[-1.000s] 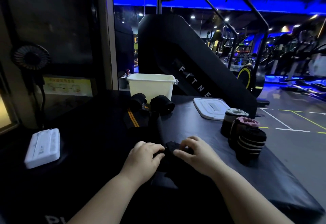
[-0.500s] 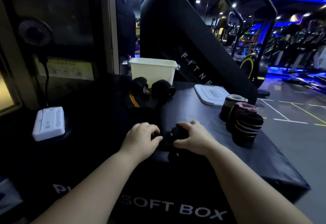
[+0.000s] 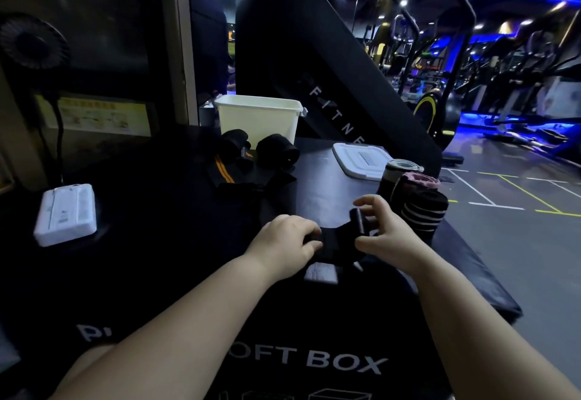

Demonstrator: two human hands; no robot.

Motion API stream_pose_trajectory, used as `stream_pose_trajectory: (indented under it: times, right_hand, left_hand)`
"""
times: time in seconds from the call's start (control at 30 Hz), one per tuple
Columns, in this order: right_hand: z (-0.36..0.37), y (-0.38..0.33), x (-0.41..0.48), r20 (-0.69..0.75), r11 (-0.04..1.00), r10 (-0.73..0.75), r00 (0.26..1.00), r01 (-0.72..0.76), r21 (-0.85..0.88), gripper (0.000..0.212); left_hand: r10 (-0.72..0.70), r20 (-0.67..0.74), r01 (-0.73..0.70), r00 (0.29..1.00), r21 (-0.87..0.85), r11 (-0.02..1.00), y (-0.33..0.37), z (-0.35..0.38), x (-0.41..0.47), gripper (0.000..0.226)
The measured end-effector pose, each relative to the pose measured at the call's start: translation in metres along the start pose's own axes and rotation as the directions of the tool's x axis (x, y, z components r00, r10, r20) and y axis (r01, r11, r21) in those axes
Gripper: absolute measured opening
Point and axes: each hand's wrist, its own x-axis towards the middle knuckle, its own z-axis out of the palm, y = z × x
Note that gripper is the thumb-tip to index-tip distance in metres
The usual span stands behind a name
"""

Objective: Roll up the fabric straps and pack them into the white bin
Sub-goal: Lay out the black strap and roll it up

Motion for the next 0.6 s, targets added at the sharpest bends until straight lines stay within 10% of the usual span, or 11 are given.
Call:
stream_pose_trajectory:
  times: [0.6]
  right_hand:
    - [-0.028,0.047,-0.035,-0.001,0.981,-0.058,0.998,0.057,-0.184,0.037]
  left_hand:
    - [-0.026,0.258,-0.007,0.966,0.126,0.992,0.039,0.017,0.009,0.047]
